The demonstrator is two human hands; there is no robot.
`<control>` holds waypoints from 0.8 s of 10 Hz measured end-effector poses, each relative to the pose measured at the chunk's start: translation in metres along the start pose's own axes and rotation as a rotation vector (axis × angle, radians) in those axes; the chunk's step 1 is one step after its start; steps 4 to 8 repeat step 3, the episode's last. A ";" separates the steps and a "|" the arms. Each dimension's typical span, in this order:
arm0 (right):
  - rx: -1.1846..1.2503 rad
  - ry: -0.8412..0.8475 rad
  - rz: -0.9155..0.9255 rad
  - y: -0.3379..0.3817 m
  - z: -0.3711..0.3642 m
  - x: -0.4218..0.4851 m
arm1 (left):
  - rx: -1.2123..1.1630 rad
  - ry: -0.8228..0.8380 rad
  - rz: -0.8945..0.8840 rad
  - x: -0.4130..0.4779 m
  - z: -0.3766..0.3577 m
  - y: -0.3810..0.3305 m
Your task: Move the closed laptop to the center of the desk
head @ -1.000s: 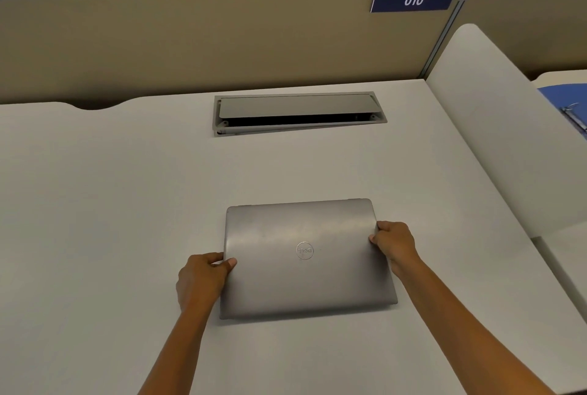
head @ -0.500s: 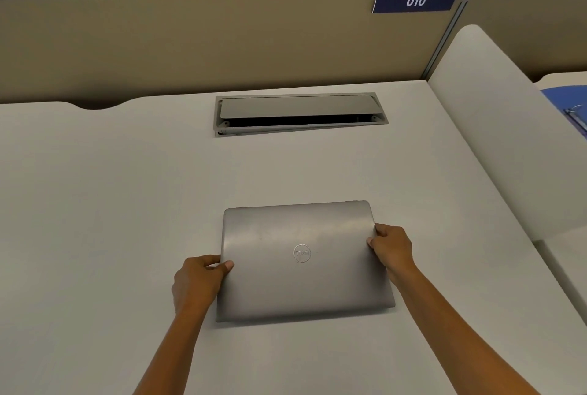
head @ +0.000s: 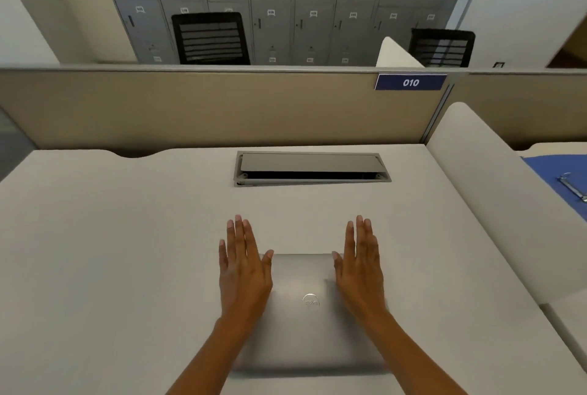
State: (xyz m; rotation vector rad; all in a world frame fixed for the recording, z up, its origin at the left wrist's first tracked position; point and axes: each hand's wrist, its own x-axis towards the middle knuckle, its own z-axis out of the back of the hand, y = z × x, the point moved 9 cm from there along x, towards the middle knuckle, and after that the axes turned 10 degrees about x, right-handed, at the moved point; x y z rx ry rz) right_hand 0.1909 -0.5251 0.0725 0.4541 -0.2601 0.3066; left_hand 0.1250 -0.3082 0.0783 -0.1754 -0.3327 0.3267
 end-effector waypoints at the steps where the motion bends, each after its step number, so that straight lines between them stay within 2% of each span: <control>1: 0.005 -0.061 0.062 0.027 0.024 0.037 | 0.031 -0.112 -0.070 0.044 0.032 -0.022; 2: -0.011 -0.196 0.131 0.049 0.060 0.082 | 0.079 -0.259 -0.127 0.090 0.073 -0.040; 3: 0.008 -0.260 0.183 0.072 0.098 0.119 | 0.088 -0.319 -0.184 0.125 0.116 -0.057; 8: 0.008 -0.260 0.183 0.072 0.098 0.119 | 0.088 -0.319 -0.184 0.125 0.116 -0.057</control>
